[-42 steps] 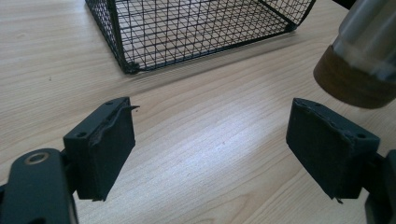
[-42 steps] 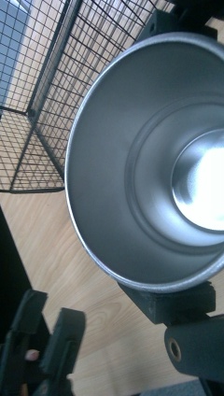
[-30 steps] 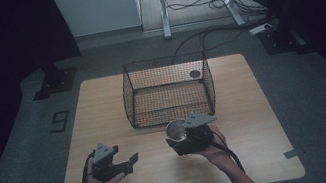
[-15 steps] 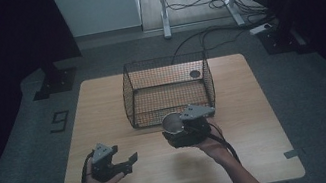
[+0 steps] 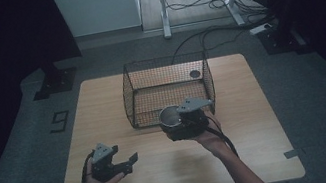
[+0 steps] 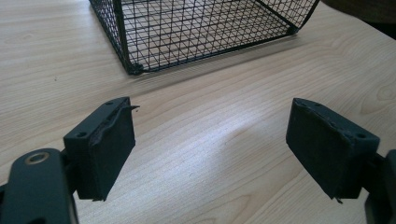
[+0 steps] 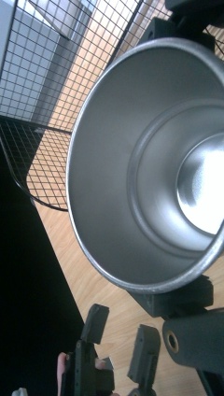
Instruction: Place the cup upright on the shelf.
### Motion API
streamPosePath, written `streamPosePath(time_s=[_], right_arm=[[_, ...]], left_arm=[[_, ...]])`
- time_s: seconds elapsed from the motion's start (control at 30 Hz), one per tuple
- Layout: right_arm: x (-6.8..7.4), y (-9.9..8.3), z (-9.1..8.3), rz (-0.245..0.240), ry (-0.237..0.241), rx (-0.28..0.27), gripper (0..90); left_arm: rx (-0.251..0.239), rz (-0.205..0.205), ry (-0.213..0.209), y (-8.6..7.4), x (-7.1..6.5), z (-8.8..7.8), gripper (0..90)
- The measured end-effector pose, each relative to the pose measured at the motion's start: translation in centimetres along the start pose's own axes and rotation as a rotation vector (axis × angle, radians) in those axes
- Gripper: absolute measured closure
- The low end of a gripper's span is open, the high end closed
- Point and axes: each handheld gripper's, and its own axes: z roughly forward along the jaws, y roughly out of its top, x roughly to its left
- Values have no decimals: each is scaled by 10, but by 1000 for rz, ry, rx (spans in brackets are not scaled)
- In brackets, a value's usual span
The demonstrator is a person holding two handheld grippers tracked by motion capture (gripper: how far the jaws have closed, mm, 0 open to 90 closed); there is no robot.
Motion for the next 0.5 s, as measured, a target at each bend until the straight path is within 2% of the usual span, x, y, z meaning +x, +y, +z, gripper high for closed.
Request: streamPosePath(time_s=[0.23,0.5], right_arm=[[-7,11,2,15,4,-7,184],[-14,21,3,17,-13,-9,184]], left_arm=[[-3,1,0,0,0,-1,158],[-3,-3,3,0,1,-1,158]])
